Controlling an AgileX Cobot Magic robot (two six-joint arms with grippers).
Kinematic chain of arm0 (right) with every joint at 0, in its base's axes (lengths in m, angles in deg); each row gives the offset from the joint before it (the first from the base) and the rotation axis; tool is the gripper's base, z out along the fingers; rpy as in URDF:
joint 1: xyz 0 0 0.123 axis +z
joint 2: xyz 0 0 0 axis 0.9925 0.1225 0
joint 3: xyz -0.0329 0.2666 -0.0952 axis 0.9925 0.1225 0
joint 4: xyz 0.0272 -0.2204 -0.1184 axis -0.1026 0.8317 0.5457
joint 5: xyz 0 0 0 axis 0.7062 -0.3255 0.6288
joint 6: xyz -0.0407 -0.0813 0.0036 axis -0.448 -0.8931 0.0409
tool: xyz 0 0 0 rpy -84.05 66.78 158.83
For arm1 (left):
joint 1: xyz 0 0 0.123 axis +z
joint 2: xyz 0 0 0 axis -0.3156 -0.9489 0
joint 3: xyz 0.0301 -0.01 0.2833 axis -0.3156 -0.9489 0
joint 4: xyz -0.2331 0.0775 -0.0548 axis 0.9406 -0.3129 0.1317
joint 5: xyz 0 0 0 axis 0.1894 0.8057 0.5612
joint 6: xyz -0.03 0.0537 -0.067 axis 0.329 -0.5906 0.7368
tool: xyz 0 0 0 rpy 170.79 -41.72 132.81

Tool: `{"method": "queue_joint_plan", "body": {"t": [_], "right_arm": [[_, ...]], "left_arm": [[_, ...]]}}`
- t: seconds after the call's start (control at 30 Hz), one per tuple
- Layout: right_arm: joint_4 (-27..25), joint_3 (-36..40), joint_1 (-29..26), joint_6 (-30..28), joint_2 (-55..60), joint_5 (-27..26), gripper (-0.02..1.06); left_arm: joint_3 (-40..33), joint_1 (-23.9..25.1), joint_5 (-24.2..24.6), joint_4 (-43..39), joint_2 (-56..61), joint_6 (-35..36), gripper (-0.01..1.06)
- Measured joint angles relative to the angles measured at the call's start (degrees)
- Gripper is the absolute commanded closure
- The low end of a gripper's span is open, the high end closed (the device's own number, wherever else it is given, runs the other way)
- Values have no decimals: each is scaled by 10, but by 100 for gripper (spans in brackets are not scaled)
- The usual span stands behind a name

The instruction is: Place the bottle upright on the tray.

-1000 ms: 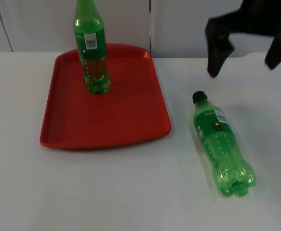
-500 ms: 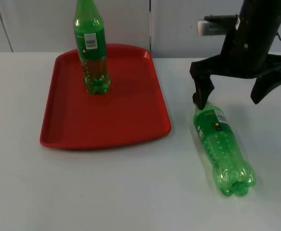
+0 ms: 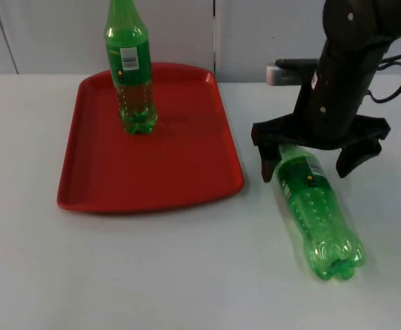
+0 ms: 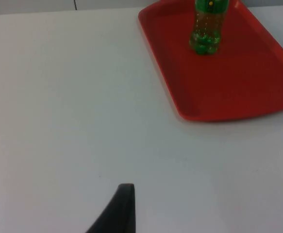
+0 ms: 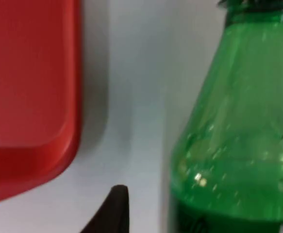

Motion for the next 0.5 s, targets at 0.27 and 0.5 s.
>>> {"method": "queue_joint_plan", "body": {"t": [0.27,0.5], "right_arm": [[12,0,0,23,15,-9,9],[12,0,0,43,19,-14,14]], "left_arm": [[0,0,0,0,0,0,0],[0,0,0,0,0,0,0]]}}
